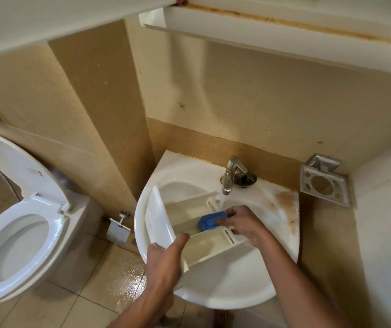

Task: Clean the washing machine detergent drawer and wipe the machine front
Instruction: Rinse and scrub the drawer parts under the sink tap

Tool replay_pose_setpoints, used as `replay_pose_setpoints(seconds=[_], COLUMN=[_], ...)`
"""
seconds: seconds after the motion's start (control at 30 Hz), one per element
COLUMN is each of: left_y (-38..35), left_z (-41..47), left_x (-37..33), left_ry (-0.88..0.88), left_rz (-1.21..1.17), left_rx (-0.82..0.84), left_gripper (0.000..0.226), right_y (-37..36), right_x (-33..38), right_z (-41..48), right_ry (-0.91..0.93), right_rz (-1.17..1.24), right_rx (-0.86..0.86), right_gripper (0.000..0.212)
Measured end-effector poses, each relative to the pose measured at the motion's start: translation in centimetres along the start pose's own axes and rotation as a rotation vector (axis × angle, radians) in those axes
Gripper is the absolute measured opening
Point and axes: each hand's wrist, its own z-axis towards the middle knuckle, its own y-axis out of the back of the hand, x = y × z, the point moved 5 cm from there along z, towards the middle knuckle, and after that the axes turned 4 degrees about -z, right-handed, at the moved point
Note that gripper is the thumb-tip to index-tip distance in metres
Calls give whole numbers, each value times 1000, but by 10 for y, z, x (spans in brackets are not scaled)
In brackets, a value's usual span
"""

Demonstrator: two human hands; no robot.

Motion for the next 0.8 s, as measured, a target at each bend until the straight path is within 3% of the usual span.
replay_pose_setpoints(seconds=[0.17,0.37,0.53,0.8], left_y=[-8,-26,-28,-47], left_z=[5,12,12,11], left_x=[7,22,26,41], left_ry=[46,152,160,199], left_rz=[-36,-178,-289,-278], left_rx=[84,130,135,162], left_gripper=[57,33,59,77], right_y=[8,14,15,20], right_x=[26,29,41,37], right_z=[17,29,28,36], right_ry=[77,37,56,111], right_rz=[-105,-147,-318,-164], right_rx=[-81,-170,-258,-166], right_gripper=[31,29,50,39])
